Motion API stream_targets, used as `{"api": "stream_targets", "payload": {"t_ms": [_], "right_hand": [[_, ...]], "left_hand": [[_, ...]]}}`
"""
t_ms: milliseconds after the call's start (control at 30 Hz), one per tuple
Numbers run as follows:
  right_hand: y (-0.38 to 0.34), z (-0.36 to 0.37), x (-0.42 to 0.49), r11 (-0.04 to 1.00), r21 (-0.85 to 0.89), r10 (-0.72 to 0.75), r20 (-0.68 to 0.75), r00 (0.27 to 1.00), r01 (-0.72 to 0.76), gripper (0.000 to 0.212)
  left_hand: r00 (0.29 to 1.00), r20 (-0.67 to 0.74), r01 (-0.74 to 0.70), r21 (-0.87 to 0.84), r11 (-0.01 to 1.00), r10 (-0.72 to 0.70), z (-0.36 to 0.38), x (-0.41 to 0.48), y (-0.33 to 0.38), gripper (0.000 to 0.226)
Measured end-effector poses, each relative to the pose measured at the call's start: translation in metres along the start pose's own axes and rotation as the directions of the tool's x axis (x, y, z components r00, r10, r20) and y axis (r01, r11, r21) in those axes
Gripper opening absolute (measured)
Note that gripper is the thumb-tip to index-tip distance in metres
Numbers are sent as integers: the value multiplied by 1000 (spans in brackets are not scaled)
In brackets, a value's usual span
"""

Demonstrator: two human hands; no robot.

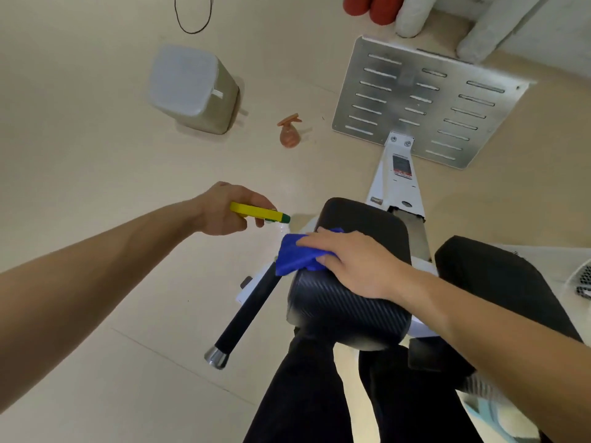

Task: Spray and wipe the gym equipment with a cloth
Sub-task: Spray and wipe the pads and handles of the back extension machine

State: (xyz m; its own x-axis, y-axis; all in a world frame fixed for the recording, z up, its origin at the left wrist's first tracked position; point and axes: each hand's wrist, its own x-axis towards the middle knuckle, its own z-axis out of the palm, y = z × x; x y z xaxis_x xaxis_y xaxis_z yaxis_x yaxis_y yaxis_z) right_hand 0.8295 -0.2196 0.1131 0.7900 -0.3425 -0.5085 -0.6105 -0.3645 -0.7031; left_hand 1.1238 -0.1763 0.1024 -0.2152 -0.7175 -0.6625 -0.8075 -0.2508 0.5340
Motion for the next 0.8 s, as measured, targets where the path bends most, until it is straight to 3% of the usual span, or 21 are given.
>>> {"api": "stream_targets", "payload": {"t_ms": [100, 200, 300, 400, 567, 733, 800], "right_hand": [[-11, -13, 3, 995, -48, -76, 146, 986, 84, 40], [4, -27, 56, 978, -200, -11, 203, 979, 52, 32], [25, -37, 98, 925, -346, 194, 74, 978, -158, 30], [22, -28, 98, 908, -313, 278, -50, 959, -279, 28], [-8, 1, 42, 958, -121, 220, -272, 937, -261, 31], [-40, 16, -4, 967, -50, 202, -450, 870, -250, 28], [-58, 25, -23, 982, 23, 175, -507, 844, -189, 29]], "left_hand": [[999, -28, 27, -22, 999, -28, 9, -19, -1, 68], [996, -57, 67, -53, 996, -70, 18, -29, -6, 67], [992, -71, 105, -31, 994, -107, 27, -35, -12, 67], [987, -111, 124, 26, 992, -120, 37, -45, -10, 65], [946, -292, 134, -43, 990, -140, 60, -81, -8, 59], [846, -524, 66, -75, 995, -96, 99, -120, -4, 66], [812, -566, 71, -145, 987, -141, 112, -135, 2, 69]]}}
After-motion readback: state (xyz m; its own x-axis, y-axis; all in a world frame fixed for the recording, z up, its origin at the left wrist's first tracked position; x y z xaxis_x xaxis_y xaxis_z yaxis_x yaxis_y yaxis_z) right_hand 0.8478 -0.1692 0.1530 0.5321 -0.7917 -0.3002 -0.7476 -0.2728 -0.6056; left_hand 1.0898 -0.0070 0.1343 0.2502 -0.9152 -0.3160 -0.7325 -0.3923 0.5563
